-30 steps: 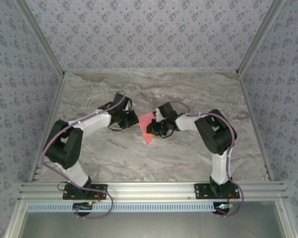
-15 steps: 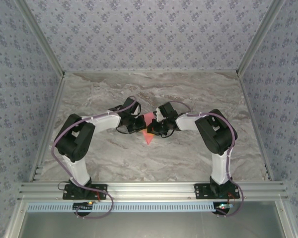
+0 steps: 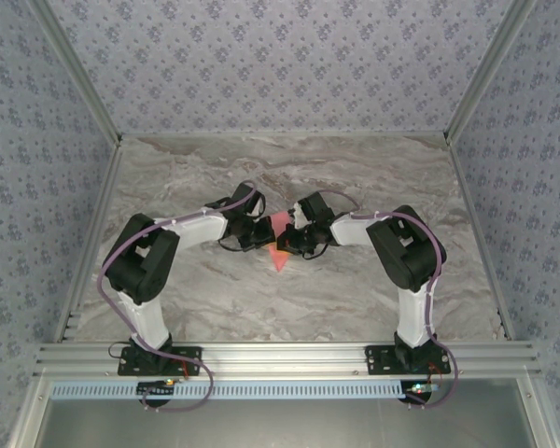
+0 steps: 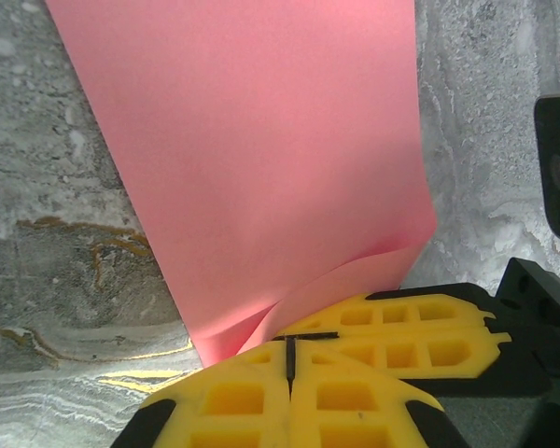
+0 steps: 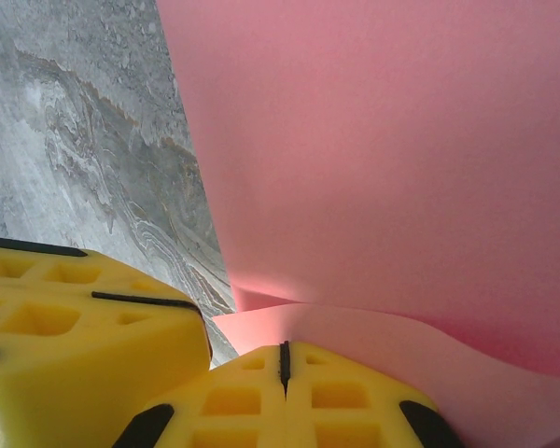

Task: Fold a paper plane with a square sheet of paper (pick it up from the middle)
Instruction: Third fold the triangle at the center of the table.

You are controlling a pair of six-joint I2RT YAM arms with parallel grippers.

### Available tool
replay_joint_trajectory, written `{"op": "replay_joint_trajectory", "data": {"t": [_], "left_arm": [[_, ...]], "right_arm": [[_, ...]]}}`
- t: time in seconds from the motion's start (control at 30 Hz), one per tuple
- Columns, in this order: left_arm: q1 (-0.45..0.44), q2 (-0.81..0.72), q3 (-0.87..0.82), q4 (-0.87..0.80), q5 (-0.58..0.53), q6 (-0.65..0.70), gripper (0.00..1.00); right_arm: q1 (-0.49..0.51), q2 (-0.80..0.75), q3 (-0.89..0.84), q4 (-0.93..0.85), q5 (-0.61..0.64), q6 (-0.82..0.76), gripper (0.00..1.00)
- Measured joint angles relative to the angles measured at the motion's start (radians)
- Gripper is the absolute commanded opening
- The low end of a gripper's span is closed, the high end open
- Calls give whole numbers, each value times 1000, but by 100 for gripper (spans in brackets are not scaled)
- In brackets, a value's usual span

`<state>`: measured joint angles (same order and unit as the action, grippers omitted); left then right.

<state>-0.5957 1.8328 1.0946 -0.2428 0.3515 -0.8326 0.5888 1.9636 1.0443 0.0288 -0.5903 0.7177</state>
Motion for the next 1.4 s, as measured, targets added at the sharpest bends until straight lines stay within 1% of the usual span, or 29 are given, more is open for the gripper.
{"op": "replay_joint_trajectory", "data": {"t": [0.8, 1.07, 1.4], "left_arm": [[0, -6, -58, 56, -3, -26, 0], [0, 13, -58, 34, -7, -24, 0], [-5, 23, -31, -9, -29, -2, 0]], "right_arm": [[0, 0, 0, 0, 0, 0, 0], [0, -12, -10, 5, 3, 0, 0], [-27, -59, -27, 5, -1, -4, 0]]}}
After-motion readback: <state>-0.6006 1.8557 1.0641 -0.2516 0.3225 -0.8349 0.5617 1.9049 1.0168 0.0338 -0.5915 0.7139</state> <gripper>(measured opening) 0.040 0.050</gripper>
